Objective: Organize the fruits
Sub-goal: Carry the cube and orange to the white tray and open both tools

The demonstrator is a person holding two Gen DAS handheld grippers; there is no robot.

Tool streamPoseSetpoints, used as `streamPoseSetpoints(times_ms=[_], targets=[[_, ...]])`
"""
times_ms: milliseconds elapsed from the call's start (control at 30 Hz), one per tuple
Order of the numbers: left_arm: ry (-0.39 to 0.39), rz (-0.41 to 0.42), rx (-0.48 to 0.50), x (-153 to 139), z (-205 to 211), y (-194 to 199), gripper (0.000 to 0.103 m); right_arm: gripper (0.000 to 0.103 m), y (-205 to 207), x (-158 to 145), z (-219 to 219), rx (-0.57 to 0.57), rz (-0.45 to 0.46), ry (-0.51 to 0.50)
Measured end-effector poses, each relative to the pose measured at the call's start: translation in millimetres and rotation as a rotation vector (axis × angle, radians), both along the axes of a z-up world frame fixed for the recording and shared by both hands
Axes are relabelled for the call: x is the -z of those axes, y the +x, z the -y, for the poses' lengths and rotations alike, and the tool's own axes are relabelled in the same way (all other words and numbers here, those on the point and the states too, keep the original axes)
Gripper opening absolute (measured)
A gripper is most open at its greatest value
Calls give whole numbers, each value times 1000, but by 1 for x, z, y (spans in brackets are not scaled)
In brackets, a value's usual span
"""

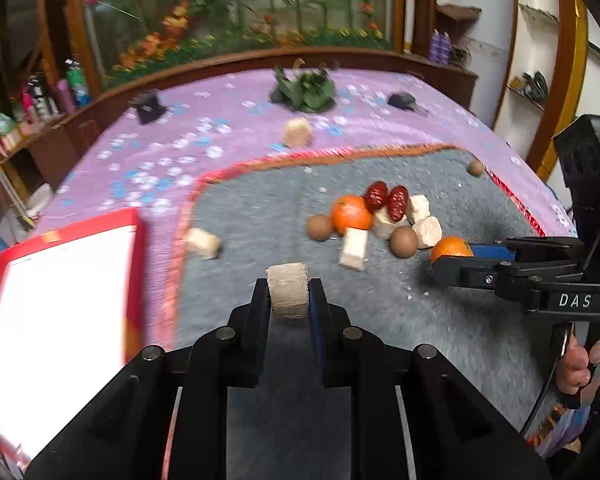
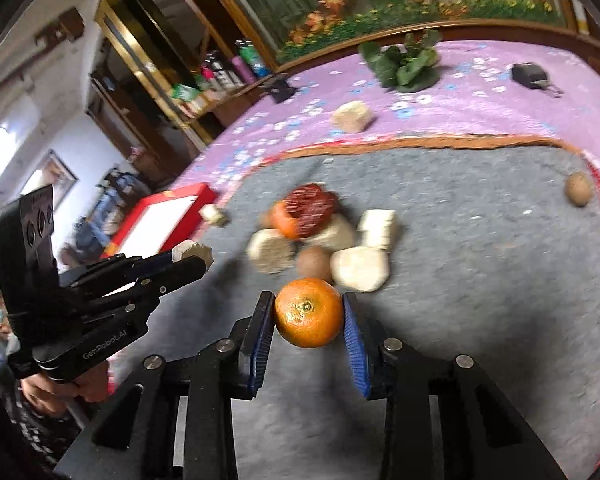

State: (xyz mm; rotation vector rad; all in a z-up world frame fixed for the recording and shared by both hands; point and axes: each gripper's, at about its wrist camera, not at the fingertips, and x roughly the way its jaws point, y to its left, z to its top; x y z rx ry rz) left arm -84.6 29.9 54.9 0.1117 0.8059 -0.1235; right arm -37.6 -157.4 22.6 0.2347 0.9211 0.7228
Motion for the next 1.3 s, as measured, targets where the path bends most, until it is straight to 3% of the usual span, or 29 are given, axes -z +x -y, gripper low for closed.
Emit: streamPoseSetpoints(times_ms=[167, 600, 967, 1300], targets=[[64, 63, -125, -13, -32, -25, 16, 34, -12, -15, -35, -78, 4, 67], [146, 125, -400, -8, -133, -58, 16, 34, -32, -42, -176, -253, 61, 32], [178, 103, -486, 12, -172, -67, 16, 34, -52, -33, -251, -337, 59, -29], [188, 83, -516, 18, -181, -70, 17, 37, -58, -19, -265, -335, 62, -101]])
